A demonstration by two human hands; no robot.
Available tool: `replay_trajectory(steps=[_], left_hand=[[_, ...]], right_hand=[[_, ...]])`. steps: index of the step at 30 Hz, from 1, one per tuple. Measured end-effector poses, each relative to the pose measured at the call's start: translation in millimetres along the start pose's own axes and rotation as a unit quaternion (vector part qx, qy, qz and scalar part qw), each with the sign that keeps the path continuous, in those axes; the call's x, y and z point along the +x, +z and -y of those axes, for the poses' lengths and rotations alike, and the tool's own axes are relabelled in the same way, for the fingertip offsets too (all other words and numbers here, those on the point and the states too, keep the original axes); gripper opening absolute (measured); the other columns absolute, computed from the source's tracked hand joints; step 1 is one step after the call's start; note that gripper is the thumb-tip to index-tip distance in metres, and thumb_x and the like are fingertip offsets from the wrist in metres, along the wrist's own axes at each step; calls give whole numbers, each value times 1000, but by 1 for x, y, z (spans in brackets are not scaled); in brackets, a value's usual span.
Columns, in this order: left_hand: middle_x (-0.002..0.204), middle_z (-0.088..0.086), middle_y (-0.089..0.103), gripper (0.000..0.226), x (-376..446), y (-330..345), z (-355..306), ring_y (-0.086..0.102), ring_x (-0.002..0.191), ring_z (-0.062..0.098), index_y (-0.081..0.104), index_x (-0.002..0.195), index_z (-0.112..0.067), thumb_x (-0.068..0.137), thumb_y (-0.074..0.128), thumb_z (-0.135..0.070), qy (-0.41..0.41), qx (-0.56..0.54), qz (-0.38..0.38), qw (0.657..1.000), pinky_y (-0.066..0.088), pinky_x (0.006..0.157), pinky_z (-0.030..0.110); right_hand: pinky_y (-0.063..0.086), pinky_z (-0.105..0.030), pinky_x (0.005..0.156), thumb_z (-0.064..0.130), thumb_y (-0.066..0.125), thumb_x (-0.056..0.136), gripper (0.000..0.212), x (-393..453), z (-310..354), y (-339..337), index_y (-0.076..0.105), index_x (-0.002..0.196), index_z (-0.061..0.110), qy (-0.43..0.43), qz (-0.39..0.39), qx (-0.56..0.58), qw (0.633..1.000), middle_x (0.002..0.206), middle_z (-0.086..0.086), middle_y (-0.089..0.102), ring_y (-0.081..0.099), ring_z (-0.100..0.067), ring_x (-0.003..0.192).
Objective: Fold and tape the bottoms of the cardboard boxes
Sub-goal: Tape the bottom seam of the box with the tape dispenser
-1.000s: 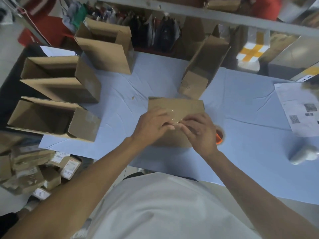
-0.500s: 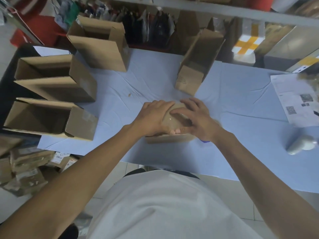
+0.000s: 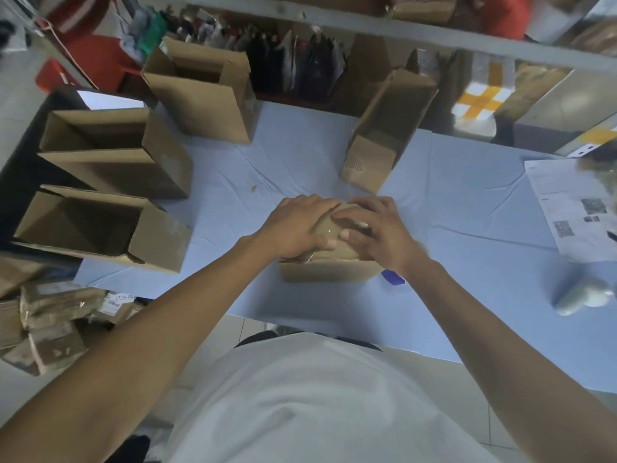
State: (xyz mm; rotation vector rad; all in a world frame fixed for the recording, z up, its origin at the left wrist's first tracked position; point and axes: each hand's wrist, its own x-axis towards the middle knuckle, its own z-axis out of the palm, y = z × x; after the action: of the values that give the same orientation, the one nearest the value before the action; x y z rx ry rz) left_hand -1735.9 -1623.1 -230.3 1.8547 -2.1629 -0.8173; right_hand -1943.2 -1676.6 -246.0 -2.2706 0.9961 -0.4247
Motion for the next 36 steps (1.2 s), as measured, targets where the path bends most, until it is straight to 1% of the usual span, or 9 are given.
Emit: replay_trajectory(steps=[5, 11, 14, 20, 23, 27, 30, 33, 36], left_hand=[[131, -4, 55, 92, -14, -3, -9, 50, 119, 21, 31, 140, -35, 61, 63, -71, 3, 10, 21, 1000, 37, 102, 43], [131, 2, 52, 87, 6, -17, -3, 48, 119, 24, 33, 145, -31, 73, 69, -64, -5, 9, 43, 999, 37, 101, 40], [138, 8, 41, 122, -7, -5, -7, 39, 126, 29, 18, 152, -20, 58, 67, -80, -2, 116, 49, 992, 28, 110, 40], [156, 8, 24, 116, -19, 2, 2, 18, 144, 29, 25, 152, -29, 57, 68, -80, -52, 113, -105, 987, 12, 119, 49], [160, 12, 14, 117, -28, 5, 7, 12, 146, 32, 16, 155, -25, 63, 73, -70, -194, -99, -237, 947, 19, 117, 46], [162, 8, -3, 121, -33, 9, 14, 15, 147, 32, 2, 156, -23, 68, 79, -59, -352, -314, -204, 857, 29, 115, 46], [148, 4, 33, 109, -42, 9, 32, 44, 131, 21, 14, 155, -18, 73, 84, -35, -388, -388, -241, 800, 43, 90, 29], [120, -8, 57, 64, -55, 11, 53, 59, 114, 17, 49, 138, -20, 80, 75, -12, -320, -387, -265, 823, 48, 84, 26], [126, -6, 55, 69, -60, 5, 67, 57, 110, 15, 47, 139, -29, 81, 71, 0, -258, -403, -255, 840, 47, 81, 20]], right_hand=[[25, -31, 106, 59, 76, 71, 62, -4, 3, -9, 59, 126, 37, -14, 88, -48, 995, 136, 2, 45, 27, -18, 122], [27, -33, 109, 42, 57, 90, 37, 7, 0, -2, 62, 126, 31, 49, -12, 17, 999, 132, -2, 52, 30, -21, 125], [27, -36, 110, 47, 54, 87, 44, 12, 4, -3, 58, 128, 32, 78, -7, 18, 997, 131, 1, 51, 29, -25, 128], [30, -38, 107, 78, 67, 55, 112, 6, 7, -20, 25, 149, 35, 50, 139, -138, 979, 140, -1, 35, 26, -23, 129], [38, -30, 95, 65, 71, 69, 85, 8, 11, -26, 33, 143, 46, 131, 56, 24, 990, 128, 5, 45, 42, -18, 119], [42, -29, 103, 60, 66, 82, 62, 0, 19, -2, 43, 139, 48, 239, 17, 309, 920, 136, 20, 52, 51, -5, 124], [42, -33, 107, 62, 57, 86, 65, -7, 11, 23, 43, 144, 36, 266, 57, 374, 887, 139, 14, 54, 53, -6, 125], [50, -29, 97, 39, 51, 99, 28, -3, 15, 40, 64, 121, 27, 281, 49, 357, 889, 117, 10, 69, 63, -12, 114], [55, -39, 91, 30, 61, 95, 23, 12, 20, 50, 65, 114, 18, 295, -5, 307, 905, 106, 7, 71, 69, -16, 99]])
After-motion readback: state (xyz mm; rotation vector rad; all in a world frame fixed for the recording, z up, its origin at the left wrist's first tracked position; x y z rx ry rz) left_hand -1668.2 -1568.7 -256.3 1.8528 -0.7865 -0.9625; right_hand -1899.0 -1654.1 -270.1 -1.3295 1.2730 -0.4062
